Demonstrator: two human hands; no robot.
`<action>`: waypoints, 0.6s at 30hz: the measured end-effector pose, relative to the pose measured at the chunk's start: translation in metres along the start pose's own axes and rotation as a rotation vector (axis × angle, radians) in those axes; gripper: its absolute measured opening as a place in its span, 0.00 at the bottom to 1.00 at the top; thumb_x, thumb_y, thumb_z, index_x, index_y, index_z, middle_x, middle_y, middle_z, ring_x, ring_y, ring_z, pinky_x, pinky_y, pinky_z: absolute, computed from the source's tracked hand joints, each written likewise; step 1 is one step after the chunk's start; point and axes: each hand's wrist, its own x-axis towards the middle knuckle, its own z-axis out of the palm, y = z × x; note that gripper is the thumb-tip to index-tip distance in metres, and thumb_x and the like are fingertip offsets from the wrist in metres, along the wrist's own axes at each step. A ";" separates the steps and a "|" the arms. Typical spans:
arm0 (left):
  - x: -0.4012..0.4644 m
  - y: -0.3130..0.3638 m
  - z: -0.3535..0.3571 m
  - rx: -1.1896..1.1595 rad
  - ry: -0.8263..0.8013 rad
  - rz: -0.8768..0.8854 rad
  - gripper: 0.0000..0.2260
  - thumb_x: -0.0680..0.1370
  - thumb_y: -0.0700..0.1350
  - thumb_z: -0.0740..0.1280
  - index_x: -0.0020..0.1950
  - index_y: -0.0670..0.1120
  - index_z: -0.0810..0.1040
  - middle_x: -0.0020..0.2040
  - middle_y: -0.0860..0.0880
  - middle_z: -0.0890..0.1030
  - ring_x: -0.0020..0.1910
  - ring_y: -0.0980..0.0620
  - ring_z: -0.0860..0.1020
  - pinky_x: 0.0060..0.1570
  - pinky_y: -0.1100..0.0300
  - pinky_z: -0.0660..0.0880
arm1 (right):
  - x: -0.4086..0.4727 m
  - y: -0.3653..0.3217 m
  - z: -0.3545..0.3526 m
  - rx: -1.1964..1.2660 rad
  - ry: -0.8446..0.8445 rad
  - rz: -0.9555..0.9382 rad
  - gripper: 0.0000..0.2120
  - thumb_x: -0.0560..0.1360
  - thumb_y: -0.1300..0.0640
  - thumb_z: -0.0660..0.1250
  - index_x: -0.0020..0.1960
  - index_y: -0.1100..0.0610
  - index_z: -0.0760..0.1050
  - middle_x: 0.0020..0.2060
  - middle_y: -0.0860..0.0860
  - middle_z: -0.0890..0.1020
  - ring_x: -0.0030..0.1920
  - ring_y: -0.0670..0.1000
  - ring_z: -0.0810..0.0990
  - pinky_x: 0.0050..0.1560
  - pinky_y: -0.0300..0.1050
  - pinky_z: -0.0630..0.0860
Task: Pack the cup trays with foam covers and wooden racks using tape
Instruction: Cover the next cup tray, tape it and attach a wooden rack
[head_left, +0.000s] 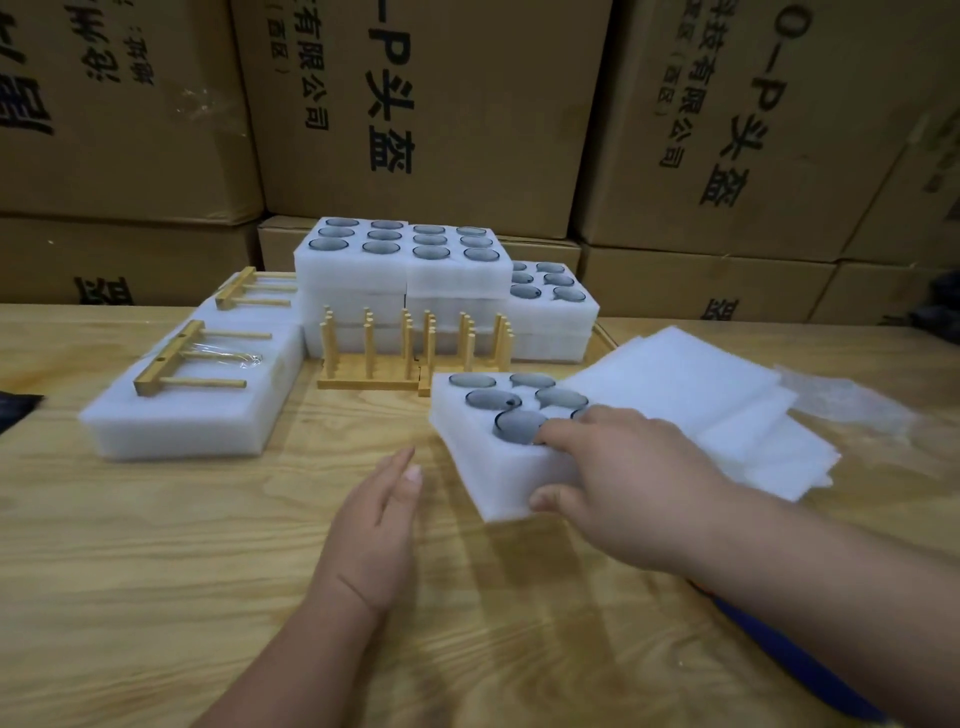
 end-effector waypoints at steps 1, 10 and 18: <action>0.000 0.001 -0.002 -0.100 0.032 -0.008 0.30 0.76 0.59 0.56 0.73 0.46 0.73 0.73 0.52 0.73 0.73 0.58 0.69 0.70 0.69 0.61 | -0.004 -0.006 0.005 0.014 0.000 0.002 0.21 0.76 0.34 0.63 0.66 0.37 0.68 0.58 0.48 0.77 0.63 0.55 0.73 0.57 0.52 0.69; 0.002 -0.005 -0.008 -0.364 0.047 -0.049 0.30 0.75 0.58 0.62 0.75 0.46 0.72 0.72 0.53 0.75 0.67 0.69 0.72 0.66 0.71 0.68 | -0.028 -0.049 0.051 0.007 0.132 -0.086 0.20 0.77 0.36 0.61 0.65 0.41 0.68 0.55 0.50 0.74 0.63 0.57 0.71 0.64 0.57 0.63; 0.010 -0.014 -0.025 -0.587 0.066 -0.219 0.35 0.69 0.47 0.68 0.77 0.53 0.69 0.76 0.54 0.70 0.69 0.62 0.72 0.72 0.52 0.67 | -0.003 -0.023 0.076 0.967 0.422 0.063 0.10 0.75 0.42 0.65 0.54 0.42 0.78 0.52 0.37 0.78 0.57 0.40 0.77 0.55 0.36 0.73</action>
